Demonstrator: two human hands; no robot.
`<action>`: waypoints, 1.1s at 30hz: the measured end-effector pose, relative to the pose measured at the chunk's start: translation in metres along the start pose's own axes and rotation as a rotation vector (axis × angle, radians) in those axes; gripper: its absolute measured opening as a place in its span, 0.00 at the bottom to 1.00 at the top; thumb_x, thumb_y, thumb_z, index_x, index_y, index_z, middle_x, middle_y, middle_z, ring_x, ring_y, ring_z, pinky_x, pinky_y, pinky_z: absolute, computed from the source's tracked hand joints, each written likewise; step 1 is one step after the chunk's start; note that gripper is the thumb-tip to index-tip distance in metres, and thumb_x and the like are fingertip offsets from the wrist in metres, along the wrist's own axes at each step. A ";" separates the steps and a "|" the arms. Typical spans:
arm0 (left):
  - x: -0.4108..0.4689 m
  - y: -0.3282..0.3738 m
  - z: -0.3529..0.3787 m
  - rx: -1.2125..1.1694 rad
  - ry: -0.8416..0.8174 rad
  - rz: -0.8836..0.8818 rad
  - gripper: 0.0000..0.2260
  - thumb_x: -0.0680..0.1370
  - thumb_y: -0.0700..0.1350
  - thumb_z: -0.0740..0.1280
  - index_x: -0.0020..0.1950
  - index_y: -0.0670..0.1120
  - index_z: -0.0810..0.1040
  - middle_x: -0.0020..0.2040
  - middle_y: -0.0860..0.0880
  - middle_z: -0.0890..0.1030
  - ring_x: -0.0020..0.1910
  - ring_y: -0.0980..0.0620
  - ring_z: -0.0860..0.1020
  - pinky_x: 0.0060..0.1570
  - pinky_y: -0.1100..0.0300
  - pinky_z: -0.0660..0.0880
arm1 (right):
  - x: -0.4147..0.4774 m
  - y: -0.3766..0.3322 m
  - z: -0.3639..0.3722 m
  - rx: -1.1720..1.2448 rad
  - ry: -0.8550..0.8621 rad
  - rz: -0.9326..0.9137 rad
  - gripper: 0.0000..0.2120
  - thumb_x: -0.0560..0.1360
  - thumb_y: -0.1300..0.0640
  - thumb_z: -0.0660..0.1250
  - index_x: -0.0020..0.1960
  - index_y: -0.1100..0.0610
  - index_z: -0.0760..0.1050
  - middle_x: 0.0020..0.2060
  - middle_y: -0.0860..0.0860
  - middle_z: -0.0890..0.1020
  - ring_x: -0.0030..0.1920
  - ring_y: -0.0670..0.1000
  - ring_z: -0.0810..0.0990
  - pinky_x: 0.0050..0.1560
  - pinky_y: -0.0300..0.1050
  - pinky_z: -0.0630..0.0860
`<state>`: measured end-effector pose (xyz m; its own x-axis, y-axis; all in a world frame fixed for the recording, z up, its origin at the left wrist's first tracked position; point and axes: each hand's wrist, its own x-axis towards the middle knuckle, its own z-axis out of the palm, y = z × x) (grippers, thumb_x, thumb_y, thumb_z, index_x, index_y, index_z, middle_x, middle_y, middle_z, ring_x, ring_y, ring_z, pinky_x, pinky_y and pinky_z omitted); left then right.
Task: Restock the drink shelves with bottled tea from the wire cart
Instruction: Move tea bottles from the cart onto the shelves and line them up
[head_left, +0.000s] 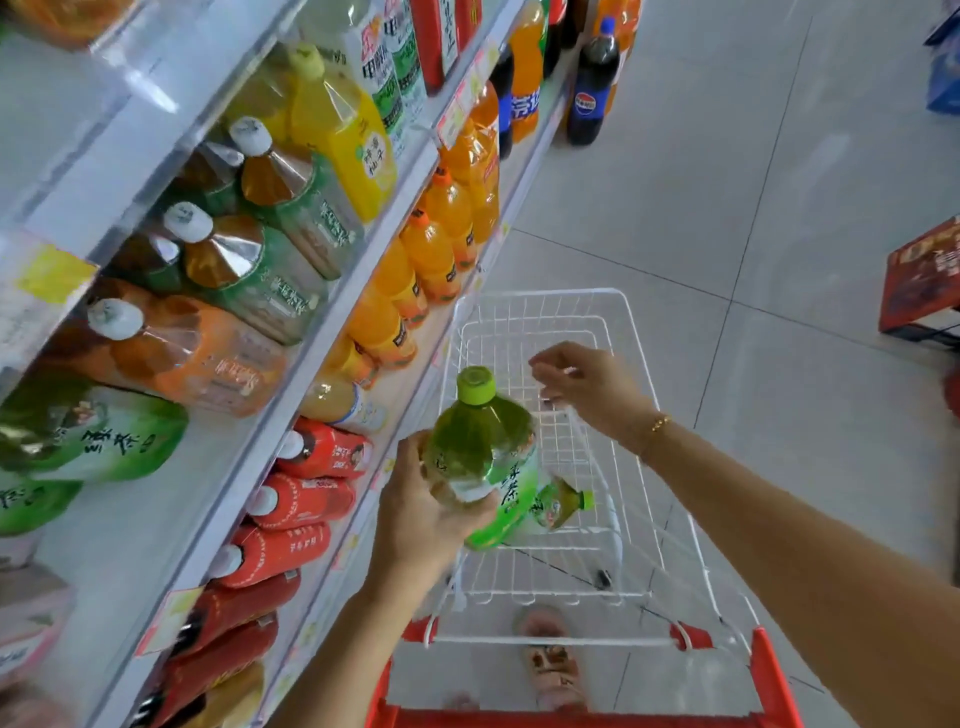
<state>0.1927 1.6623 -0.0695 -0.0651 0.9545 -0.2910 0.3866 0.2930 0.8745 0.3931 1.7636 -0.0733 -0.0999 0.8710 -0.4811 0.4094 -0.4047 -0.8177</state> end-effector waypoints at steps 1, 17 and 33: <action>0.006 -0.005 0.004 -0.021 0.001 -0.010 0.33 0.57 0.56 0.75 0.58 0.49 0.70 0.49 0.59 0.81 0.47 0.59 0.81 0.46 0.53 0.80 | 0.008 0.029 0.006 -0.076 0.052 0.128 0.09 0.76 0.56 0.65 0.55 0.55 0.77 0.50 0.53 0.81 0.49 0.55 0.81 0.53 0.52 0.78; 0.038 -0.042 0.029 -0.156 0.026 -0.096 0.36 0.53 0.54 0.77 0.60 0.49 0.72 0.53 0.55 0.81 0.50 0.61 0.80 0.43 0.74 0.74 | 0.020 0.231 0.075 0.363 0.134 0.871 0.10 0.76 0.68 0.62 0.56 0.62 0.76 0.56 0.56 0.76 0.61 0.55 0.74 0.59 0.43 0.71; -0.037 0.009 -0.018 -0.131 0.361 -0.088 0.32 0.63 0.32 0.78 0.63 0.47 0.72 0.54 0.52 0.81 0.53 0.55 0.81 0.54 0.58 0.77 | -0.028 0.112 0.080 -0.072 0.283 0.386 0.12 0.70 0.55 0.72 0.42 0.54 0.68 0.39 0.51 0.76 0.34 0.47 0.73 0.28 0.37 0.67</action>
<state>0.1824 1.6308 -0.0438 -0.4214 0.8767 -0.2317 0.2457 0.3564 0.9014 0.3694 1.6714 -0.1764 0.3182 0.7068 -0.6318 0.4310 -0.7014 -0.5676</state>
